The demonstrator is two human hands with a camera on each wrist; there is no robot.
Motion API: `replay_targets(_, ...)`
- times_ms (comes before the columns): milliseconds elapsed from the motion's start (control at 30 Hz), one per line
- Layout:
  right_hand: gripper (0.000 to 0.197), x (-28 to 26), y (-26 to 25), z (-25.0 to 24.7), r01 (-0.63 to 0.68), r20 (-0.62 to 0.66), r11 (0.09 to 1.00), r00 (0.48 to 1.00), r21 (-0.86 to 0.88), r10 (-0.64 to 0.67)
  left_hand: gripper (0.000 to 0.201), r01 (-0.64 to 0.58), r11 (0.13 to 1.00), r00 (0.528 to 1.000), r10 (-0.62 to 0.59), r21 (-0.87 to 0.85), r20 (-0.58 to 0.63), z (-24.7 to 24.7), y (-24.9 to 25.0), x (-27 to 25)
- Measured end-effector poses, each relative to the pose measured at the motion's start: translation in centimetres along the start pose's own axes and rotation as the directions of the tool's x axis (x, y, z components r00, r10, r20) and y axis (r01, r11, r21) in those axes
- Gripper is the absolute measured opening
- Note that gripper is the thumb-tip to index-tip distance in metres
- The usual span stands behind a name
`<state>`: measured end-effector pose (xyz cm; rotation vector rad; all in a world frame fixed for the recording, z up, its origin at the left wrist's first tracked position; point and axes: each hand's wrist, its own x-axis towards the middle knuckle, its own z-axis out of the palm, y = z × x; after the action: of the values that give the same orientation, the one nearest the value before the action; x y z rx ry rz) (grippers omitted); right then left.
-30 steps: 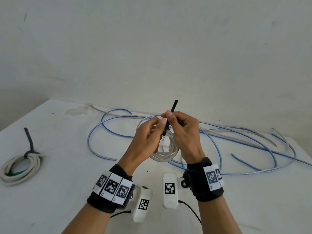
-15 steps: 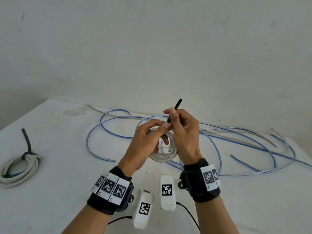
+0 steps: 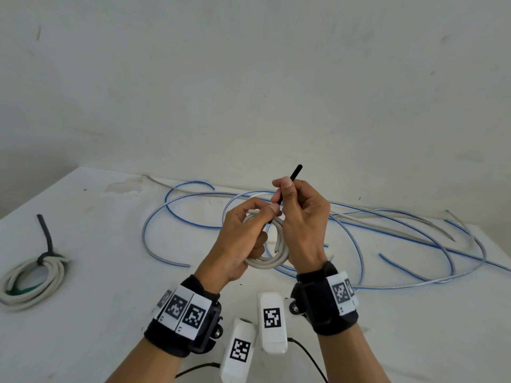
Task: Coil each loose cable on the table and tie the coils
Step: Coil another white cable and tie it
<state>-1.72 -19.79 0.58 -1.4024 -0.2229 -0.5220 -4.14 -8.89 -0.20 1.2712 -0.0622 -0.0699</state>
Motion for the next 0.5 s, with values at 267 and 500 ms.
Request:
replay_targets(267, 0.028, 0.06, 0.67, -0.26, -0.041, -0.010, 0.999, 0.999, 0.005, 0.041, 0.021, 0.021, 0.993, 1.000, -0.023, 0.116, 0.014, -0.51, -0.24, 0.37)
replay_targets(500, 0.028, -0.14, 0.73, -0.09, -0.032, -0.020, 0.999, 0.999, -0.003, 0.032, 0.022, 0.010, 0.991, 1.000, -0.012, 0.136, 0.010, -0.88, -0.45, 0.28)
